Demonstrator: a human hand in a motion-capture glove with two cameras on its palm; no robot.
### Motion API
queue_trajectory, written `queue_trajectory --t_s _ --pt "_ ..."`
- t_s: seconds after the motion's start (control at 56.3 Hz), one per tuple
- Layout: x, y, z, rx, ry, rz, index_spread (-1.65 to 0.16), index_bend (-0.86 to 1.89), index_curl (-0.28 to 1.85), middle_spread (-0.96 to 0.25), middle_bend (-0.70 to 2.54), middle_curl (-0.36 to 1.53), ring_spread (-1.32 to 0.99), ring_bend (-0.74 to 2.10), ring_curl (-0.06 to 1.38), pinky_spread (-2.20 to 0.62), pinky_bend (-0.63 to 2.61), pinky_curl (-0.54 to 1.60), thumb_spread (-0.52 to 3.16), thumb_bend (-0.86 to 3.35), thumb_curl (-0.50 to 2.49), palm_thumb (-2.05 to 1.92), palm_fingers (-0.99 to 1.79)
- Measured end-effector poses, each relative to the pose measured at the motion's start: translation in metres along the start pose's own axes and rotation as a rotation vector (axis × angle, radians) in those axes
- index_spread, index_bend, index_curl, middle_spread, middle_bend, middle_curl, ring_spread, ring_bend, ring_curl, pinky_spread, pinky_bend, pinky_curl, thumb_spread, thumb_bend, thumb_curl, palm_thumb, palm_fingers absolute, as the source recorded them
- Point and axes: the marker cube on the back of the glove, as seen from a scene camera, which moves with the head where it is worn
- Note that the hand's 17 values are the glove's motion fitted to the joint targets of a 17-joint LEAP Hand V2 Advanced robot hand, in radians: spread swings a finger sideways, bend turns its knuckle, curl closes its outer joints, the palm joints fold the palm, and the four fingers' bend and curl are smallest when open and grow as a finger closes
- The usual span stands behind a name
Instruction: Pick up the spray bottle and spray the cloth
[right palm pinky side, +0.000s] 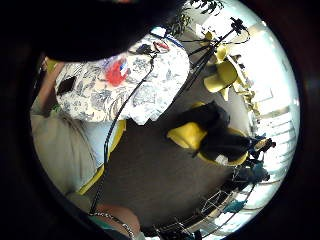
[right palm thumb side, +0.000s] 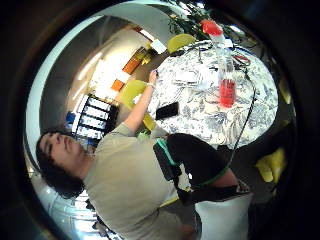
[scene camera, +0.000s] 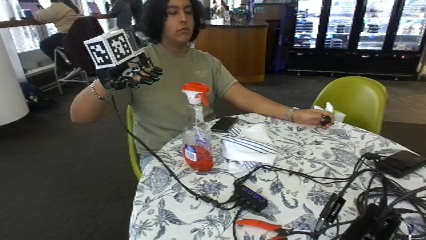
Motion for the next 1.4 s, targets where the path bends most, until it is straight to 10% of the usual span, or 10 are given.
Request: queue_trajectory --t_s 0.639,1.047,1.402 --pt "-0.004 -0.009 0.026 0.1 -0.143 0.162 -0.38 0.13 0.2 -0.01 0.23 0.27 -0.06 0.41 0.24 0.21 0.32 0.27 1.09 0.08 0.27 0.57 0.31" --pt "-0.011 -0.041 0.084 0.287 -0.792 0.313 -0.37 0.14 0.22 0.03 0.16 0.26 -0.05 0.48 0.3 0.17 0.48 0.35 1.07 0.03 0.35 0.76 0.34" --pt "0.023 -0.11 0.11 0.539 -0.942 0.466 -0.29 0.18 0.34 -0.09 0.29 0.38 -0.14 0.56 0.37 -0.08 0.45 0.36 0.77 0.06 0.51 1.08 1.23"
